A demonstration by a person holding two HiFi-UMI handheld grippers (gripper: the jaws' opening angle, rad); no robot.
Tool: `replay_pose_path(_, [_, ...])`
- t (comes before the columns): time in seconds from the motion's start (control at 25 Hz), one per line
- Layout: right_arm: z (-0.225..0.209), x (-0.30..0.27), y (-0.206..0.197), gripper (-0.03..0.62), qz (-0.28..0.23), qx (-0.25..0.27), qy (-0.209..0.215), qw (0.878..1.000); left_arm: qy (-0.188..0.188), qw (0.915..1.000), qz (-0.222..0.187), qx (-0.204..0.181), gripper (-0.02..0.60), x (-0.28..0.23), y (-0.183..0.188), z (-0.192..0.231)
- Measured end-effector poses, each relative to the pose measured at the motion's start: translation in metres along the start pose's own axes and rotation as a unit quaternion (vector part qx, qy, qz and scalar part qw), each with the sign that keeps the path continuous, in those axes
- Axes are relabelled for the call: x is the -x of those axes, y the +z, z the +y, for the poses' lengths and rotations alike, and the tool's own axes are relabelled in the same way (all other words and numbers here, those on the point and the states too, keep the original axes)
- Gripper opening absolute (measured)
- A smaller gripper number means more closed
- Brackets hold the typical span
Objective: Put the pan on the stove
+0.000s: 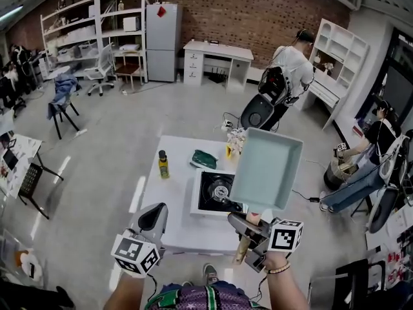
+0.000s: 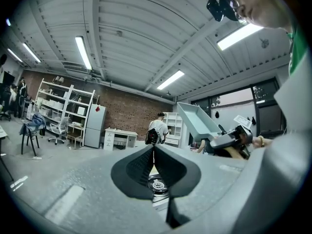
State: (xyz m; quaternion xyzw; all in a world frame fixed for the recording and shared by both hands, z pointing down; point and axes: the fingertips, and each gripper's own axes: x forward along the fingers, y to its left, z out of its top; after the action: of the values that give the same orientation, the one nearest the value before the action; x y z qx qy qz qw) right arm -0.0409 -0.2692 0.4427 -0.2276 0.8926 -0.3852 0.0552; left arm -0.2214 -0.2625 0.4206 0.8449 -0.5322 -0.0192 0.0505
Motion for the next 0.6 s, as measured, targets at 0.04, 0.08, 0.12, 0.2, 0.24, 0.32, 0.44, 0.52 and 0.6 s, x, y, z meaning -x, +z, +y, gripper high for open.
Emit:
replay_pose_path(0.04, [-0.003,-0.001,0.003,0.067,0.005,0.001,0.002,1.0,0.0,1.0,-0.001,0.0,0.018,-0.004,0.001,-0.003])
replay_pose_path(0.08, [-0.006,-0.001,0.006,0.067,0.011,0.004,0.003,1.0,-0.001,1.0,-0.002,-0.001,0.018,-0.009,0.003,-0.007])
replay_pose_path(0.12, [-0.01,-0.001,0.009,0.067,0.016,0.007,0.005,1.0,-0.002,1.0,-0.003,-0.004,0.017,-0.013,0.005,-0.012])
replay_pose_path(0.2, [-0.015,-0.001,0.017,0.067,0.02,0.007,0.012,1.0,-0.005,0.9999,-0.006,-0.011,0.018,-0.021,0.011,-0.021])
replay_pose_path(0.24, [-0.016,-0.002,0.021,0.067,0.019,0.004,0.018,1.0,-0.006,0.9999,-0.007,-0.013,0.017,-0.026,0.012,-0.025])
replay_pose_path(0.32, [-0.021,-0.004,0.025,0.067,0.022,-0.001,0.029,0.999,-0.007,0.9999,-0.006,-0.014,0.018,-0.033,0.013,-0.032])
replay_pose_path(0.44, [-0.03,-0.008,0.023,0.067,0.039,-0.004,0.037,0.999,-0.006,0.9999,-0.003,-0.013,0.018,-0.04,0.011,-0.037])
replay_pose_path(0.52, [-0.038,-0.011,0.021,0.067,0.049,-0.009,0.04,0.998,-0.004,0.9999,-0.003,-0.014,0.018,-0.044,0.011,-0.039])
replay_pose_path(0.6, [-0.046,-0.013,0.019,0.067,0.058,-0.017,0.044,0.997,0.0,0.9999,-0.003,-0.016,0.018,-0.048,0.012,-0.04])
